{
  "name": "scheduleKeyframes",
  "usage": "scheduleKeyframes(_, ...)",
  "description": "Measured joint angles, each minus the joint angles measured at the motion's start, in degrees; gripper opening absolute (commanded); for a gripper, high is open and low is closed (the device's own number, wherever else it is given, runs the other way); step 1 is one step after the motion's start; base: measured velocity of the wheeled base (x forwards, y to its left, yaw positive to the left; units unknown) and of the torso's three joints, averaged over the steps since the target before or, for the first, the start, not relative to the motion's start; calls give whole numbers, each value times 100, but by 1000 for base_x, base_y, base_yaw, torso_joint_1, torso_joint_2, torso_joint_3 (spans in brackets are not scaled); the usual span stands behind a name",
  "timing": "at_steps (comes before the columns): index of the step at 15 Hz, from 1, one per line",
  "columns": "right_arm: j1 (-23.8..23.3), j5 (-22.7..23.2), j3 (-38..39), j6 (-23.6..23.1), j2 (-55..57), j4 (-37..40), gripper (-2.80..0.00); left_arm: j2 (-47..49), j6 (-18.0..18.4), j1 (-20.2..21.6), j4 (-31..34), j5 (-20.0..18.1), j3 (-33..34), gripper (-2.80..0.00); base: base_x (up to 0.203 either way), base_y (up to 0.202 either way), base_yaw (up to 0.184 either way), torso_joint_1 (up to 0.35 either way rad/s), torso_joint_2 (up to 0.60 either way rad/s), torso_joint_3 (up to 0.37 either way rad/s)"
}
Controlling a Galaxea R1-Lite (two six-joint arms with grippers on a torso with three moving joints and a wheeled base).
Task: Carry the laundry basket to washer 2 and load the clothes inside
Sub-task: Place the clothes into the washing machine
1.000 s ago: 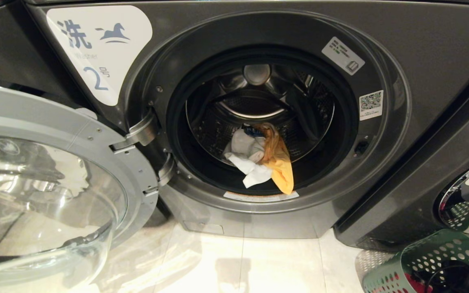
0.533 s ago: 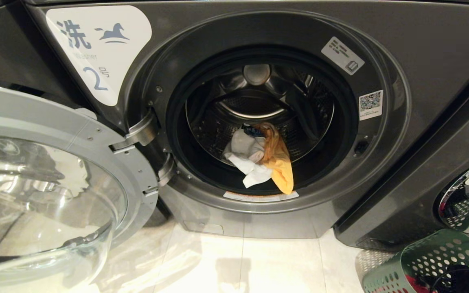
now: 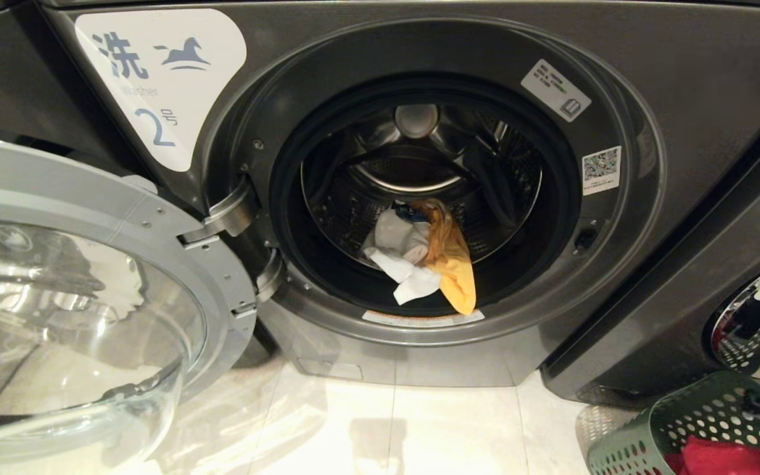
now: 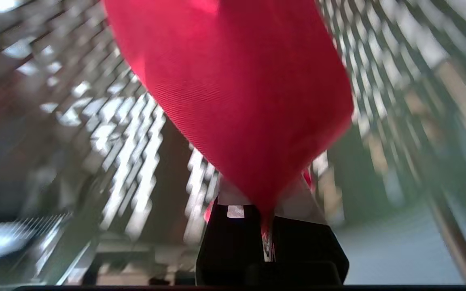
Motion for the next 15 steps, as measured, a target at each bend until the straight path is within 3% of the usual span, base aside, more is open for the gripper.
scheduleKeyframes(4, -194, 302, 751, -30, -2950, 1626, -280, 0, 1, 0, 0, 0, 0, -280, 0, 0, 0, 0, 0, 0)
scheduleKeyframes(7, -233, 772, 1122, -289, -5151, 2141, -280, 0, 0, 0, 0, 0, 0, -280, 0, 0, 0, 0, 0, 0)
scheduleKeyframes(9, 33, 1345, 1134, -684, -6416, 2318, -280, 0, 1, -2, 0, 0, 0, -280, 0, 0, 0, 0, 0, 0)
scheduleKeyframes(11, 994, 1841, 909, -946, -7328, 2393, -280, 0, 0, -2, 0, 0, 0, -280, 0, 0, 0, 0, 0, 0)
scheduleKeyframes(15, 4085, 1904, 133, -1216, -7964, 2449, -280, 0, 0, 0, 0, 0, 0, -280, 0, 0, 0, 0, 0, 0)
